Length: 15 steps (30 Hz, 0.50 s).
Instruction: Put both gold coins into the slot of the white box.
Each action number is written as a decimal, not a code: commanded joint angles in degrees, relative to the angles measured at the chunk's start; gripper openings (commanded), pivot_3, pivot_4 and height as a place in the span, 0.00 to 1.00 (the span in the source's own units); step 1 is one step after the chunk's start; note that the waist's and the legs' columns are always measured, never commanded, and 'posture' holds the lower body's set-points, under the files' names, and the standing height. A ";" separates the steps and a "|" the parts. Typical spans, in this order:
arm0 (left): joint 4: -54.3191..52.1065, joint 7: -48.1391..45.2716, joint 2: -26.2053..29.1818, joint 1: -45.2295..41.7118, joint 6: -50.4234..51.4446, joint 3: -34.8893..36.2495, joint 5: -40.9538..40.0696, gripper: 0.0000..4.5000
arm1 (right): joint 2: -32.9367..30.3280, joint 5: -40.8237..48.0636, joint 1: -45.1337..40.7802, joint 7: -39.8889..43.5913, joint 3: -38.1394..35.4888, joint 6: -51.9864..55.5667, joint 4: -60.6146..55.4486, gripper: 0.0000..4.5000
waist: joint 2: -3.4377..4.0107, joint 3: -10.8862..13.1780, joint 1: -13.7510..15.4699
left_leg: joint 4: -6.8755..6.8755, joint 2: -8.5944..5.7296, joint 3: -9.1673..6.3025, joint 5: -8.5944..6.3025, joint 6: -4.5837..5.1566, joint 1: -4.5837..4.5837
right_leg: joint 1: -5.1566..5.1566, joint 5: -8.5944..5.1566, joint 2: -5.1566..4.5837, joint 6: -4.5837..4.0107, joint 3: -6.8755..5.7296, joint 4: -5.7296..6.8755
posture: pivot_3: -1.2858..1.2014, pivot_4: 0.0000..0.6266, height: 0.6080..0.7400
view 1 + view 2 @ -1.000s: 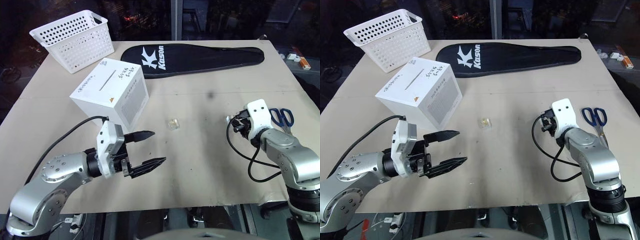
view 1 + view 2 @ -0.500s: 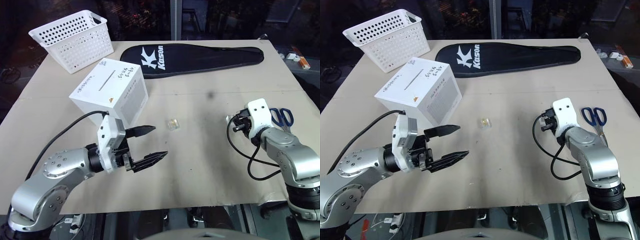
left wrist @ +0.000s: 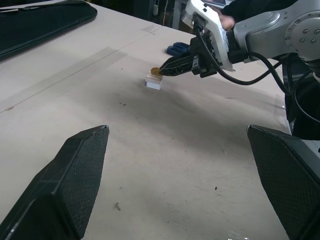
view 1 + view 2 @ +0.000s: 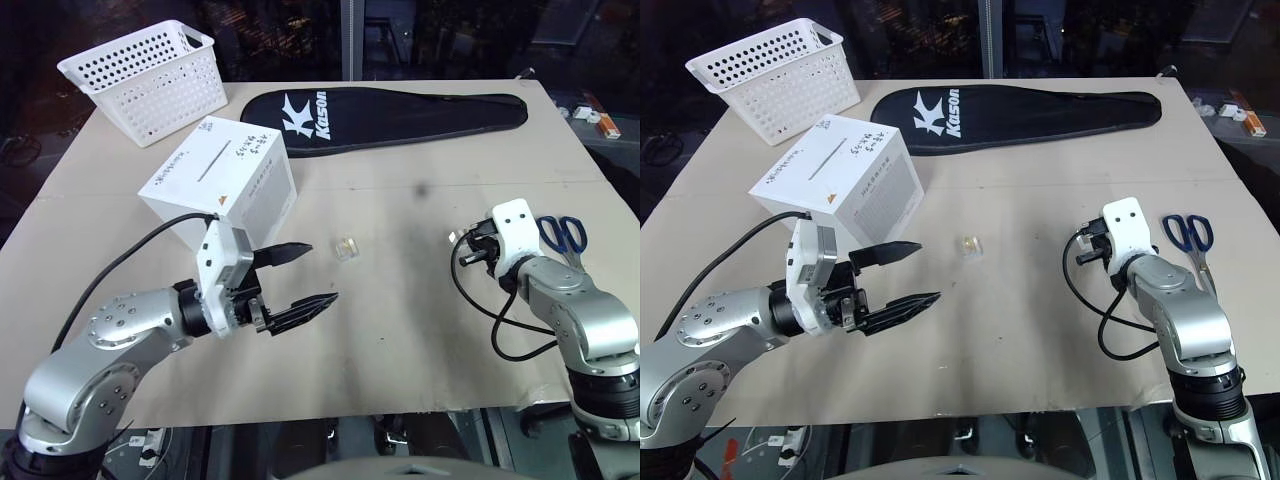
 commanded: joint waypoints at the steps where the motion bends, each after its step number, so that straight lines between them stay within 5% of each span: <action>1: -2.05 0.60 -0.45 -0.58 0.14 0.19 -1.88 1.00 | -0.61 -0.25 0.13 0.61 -1.47 -0.98 -1.01 0.01 | 0.00 0.00 0.00 | 0.00 0.00 0.00 0.00 0.01 0.00 | 0.00 0.00 0.00 0.00 0.00 0.00 | 0.52 0.24 0.99; 10: -0.37 6.01 -2.42 -4.75 3.56 0.60 -7.74 1.00 | -1.74 6.07 2.08 7.58 -7.97 -4.00 -5.73 0.01 | 0.00 0.00 0.06 | 0.01 0.00 -0.01 -0.01 0.01 0.00 | 0.01 0.00 0.00 0.00 -0.01 0.00 | 0.52 0.24 0.99; 15: 2.90 5.14 -2.73 -7.38 5.92 0.12 -11.73 1.00 | -0.47 18.35 1.62 14.00 -13.76 -1.42 -12.18 0.01 | 0.00 0.00 -0.03 | 0.00 0.01 -0.01 -0.01 0.02 0.02 | 0.01 0.00 0.03 0.01 0.01 0.01 | 0.52 0.24 0.99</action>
